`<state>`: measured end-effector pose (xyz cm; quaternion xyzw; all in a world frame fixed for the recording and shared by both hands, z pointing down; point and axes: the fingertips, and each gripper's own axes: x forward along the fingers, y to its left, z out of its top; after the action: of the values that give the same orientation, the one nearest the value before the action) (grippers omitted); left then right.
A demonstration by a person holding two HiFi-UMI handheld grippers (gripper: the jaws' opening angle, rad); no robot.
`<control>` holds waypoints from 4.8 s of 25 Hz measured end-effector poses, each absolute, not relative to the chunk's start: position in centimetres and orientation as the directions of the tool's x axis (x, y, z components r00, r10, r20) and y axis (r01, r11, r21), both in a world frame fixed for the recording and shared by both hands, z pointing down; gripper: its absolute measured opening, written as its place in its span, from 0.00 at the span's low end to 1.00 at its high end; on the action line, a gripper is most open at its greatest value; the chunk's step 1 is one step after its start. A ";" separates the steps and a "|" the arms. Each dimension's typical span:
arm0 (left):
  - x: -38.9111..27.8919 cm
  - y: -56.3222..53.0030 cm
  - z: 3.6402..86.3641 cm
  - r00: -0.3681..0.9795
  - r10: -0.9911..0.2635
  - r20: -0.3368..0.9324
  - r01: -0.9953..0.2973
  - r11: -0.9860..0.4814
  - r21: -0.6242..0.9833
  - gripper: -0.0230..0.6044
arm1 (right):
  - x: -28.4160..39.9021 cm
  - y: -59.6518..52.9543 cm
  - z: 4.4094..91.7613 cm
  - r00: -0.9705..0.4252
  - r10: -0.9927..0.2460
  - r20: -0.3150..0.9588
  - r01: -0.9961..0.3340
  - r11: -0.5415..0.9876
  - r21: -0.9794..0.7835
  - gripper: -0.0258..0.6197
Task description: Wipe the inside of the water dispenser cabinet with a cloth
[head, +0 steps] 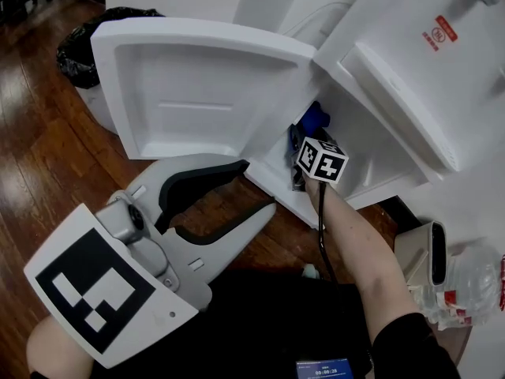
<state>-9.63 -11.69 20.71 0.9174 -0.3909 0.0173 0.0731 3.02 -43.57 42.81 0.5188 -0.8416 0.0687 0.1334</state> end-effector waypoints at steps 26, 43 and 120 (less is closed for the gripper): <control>-12.5 -13.1 21.0 0.586 -0.805 0.095 -0.810 -0.578 0.103 0.28 | -4.6 -27.5 21.0 -0.667 -0.745 -0.016 -0.744 0.664 0.074 0.28; -13.1 -13.4 20.5 0.592 -0.802 0.083 -0.804 -0.581 0.128 0.28 | -6.8 -29.6 46.1 -0.571 -0.782 0.250 -0.702 0.623 0.345 0.28; -10.4 -11.6 21.6 0.663 -0.738 0.123 -0.742 -0.670 -0.025 0.28 | -6.1 -28.3 22.1 -0.716 -0.690 0.111 -0.693 0.721 0.009 0.26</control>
<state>-10.42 -11.55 21.58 0.9118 -0.4058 0.0612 0.0134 -6.12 -28.28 22.11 0.3733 -0.9261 0.0166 0.0532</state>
